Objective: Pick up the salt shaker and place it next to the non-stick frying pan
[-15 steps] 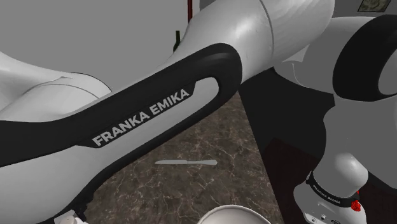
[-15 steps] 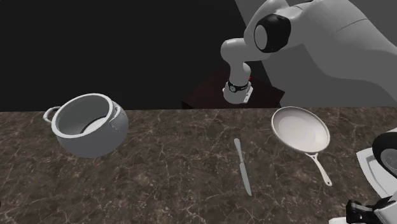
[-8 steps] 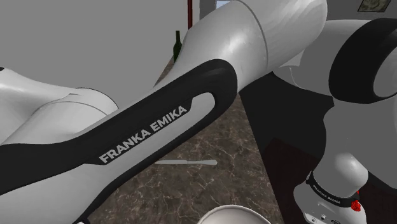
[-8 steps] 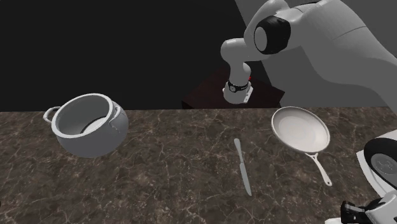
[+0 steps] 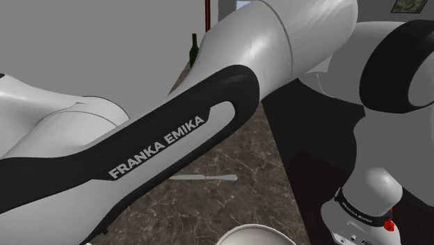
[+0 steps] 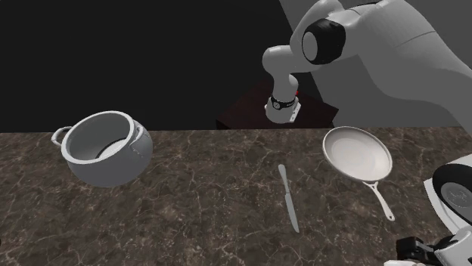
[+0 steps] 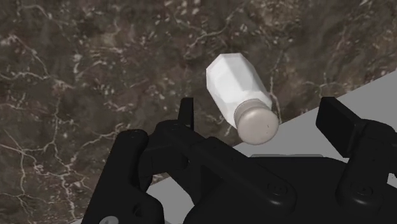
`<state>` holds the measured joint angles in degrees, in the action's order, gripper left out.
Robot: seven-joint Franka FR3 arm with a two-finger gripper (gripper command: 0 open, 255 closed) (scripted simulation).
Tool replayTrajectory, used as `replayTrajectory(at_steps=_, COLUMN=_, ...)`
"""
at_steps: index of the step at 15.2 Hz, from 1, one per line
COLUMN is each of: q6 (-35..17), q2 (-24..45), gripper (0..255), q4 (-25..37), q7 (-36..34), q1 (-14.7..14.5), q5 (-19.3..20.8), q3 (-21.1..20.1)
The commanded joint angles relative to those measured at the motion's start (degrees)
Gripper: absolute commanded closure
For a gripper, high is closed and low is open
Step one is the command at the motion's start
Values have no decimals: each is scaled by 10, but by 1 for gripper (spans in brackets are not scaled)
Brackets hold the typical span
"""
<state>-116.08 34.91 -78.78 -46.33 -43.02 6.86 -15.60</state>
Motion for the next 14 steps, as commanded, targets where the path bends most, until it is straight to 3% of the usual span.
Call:
replayTrajectory(at_steps=1, q6=0, q2=0, gripper=0, q4=0, q7=0, q1=0, q5=0, q3=0)
replayTrajectory(at_steps=6, q6=59, q2=-23, gripper=0, q4=37, q7=4, q1=2, q5=-6, q3=-3)
replayTrajectory(at_steps=14, q6=59, q2=-23, gripper=0, q4=37, q7=4, q1=2, q5=-6, q3=-3)
